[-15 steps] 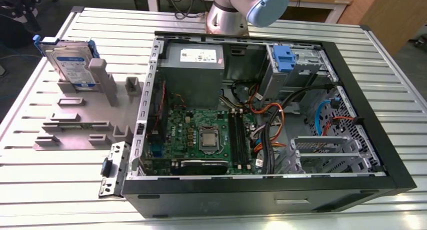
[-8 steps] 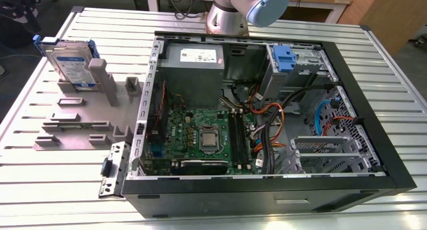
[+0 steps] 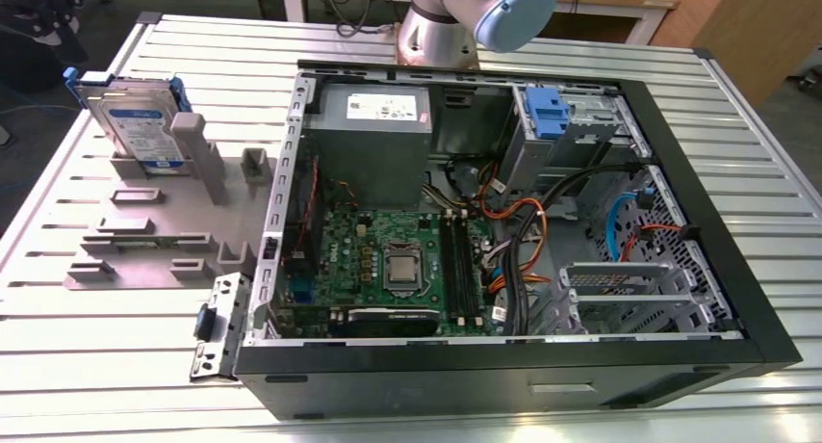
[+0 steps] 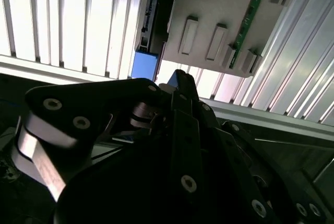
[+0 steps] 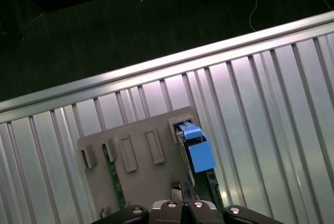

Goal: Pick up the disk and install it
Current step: 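Pick up the disk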

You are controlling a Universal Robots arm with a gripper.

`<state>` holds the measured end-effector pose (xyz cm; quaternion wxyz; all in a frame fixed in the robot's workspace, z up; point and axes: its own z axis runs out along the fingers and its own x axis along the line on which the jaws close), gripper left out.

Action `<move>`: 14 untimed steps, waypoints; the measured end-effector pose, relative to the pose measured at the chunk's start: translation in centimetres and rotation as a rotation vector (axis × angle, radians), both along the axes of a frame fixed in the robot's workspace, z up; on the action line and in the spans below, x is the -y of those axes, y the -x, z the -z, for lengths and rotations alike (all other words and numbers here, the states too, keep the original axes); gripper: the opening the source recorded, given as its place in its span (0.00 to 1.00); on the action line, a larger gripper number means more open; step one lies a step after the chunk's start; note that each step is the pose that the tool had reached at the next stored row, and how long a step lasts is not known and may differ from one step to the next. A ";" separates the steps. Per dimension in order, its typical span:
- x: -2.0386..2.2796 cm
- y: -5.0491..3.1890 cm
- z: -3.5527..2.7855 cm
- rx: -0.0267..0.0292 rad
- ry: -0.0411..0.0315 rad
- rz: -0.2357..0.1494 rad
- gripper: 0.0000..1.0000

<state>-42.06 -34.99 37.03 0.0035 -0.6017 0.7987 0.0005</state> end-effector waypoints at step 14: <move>-0.05 0.18 0.35 0.0128 -0.0004 -0.035 0.11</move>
